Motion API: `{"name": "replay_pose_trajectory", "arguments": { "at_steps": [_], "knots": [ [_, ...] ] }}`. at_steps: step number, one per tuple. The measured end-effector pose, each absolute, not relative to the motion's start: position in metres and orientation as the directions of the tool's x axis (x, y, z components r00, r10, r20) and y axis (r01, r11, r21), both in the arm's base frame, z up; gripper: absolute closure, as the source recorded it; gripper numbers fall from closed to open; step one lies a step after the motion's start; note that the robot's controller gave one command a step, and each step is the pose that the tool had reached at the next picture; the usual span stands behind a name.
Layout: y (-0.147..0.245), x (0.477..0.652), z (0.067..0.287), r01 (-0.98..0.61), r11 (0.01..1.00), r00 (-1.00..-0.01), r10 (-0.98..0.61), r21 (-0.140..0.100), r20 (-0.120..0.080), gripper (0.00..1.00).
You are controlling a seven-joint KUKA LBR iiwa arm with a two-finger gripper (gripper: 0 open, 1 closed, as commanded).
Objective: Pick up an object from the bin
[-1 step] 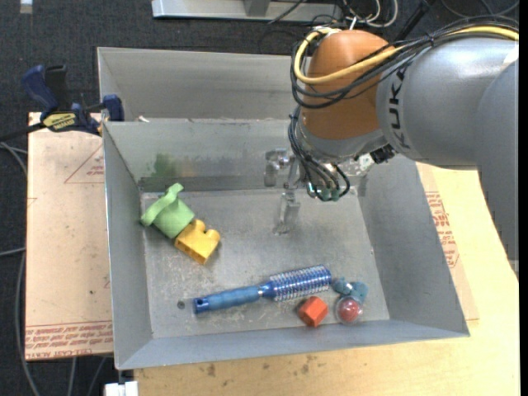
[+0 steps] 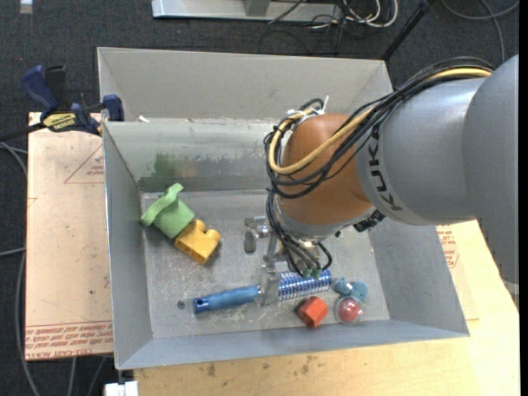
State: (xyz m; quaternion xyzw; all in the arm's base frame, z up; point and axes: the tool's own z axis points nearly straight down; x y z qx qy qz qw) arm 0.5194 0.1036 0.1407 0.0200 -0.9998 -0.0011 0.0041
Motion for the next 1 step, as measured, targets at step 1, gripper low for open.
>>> {"name": "replay_pose_trajectory", "arguments": {
  "at_steps": [1],
  "knots": [
    [0.1034, 0.4985, 0.0666, 0.114, 0.994, -0.994, 0.114, 0.000, 0.007, 0.00]
  ]
}}
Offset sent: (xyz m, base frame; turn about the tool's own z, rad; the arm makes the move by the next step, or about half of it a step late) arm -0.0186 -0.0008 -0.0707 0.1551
